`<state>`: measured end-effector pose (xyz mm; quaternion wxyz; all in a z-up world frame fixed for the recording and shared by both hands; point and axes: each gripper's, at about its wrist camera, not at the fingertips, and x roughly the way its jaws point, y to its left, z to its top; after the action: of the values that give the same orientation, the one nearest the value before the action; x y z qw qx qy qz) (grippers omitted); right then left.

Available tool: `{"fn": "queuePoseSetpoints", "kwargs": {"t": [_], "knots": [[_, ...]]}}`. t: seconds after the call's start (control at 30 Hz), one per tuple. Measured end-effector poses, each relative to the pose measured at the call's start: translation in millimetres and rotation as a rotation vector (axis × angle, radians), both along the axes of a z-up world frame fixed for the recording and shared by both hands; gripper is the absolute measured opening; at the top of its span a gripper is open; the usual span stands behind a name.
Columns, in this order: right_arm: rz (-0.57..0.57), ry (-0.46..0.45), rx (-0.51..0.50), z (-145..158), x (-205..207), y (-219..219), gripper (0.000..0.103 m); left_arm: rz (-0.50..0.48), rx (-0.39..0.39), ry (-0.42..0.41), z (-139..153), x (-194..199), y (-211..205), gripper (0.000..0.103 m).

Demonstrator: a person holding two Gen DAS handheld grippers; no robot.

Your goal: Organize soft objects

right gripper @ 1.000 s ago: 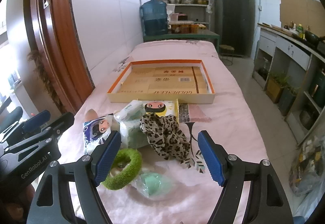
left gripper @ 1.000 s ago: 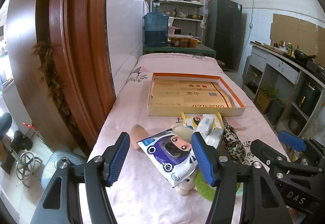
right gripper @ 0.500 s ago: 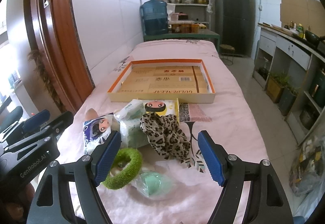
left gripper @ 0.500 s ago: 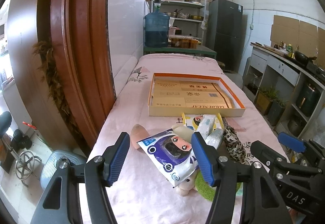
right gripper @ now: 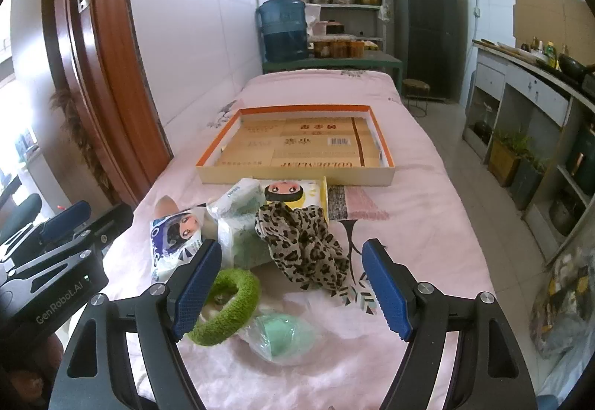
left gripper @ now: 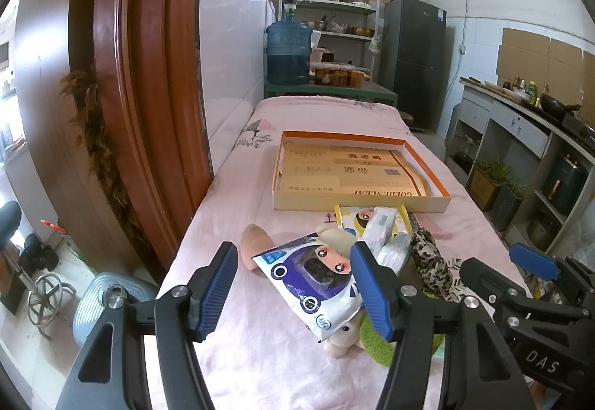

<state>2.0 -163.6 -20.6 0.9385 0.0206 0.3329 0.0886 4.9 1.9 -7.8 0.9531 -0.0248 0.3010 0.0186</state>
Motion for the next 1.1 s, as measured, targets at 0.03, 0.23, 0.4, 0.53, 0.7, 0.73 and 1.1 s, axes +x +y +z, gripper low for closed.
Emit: {"fn": "queuePoseSetpoints", "kwargs": {"t": [0.03, 0.23, 0.4, 0.53, 0.7, 0.73, 1.1], "knots": [[0.0, 0.001, 0.0, -0.5, -0.6, -0.1, 0.079, 0.0, -0.001, 0.001, -0.1, -0.1, 0.2, 0.063], [0.0, 0.004, 0.0, -1.4, 0.3, -0.1, 0.079, 0.001, 0.0, 0.0, -0.5, -0.3, 0.4, 0.063], [0.001, 0.009, 0.002, -4.5, 1.9, -0.5, 0.079, 0.001, 0.0, 0.002, -0.4, -0.1, 0.7, 0.063], [0.002, 0.013, 0.002, -6.3, 2.7, -0.5, 0.079, 0.003, -0.001, 0.007, -3.8, 0.7, 0.7, 0.063], [0.002, 0.015, 0.003, -6.2, 2.9, -0.6, 0.079, 0.003, -0.002, 0.009, -5.2, 1.9, 0.2, 0.063], [0.002, 0.016, 0.003, -6.5, 3.1, -0.4, 0.079, 0.003, -0.003, 0.009, -5.4, 1.9, 0.2, 0.063], [0.003, 0.019, 0.003, -7.9, 3.7, 0.2, 0.079, 0.006, -0.003, 0.012, -7.0, 2.8, -0.6, 0.063]]}}
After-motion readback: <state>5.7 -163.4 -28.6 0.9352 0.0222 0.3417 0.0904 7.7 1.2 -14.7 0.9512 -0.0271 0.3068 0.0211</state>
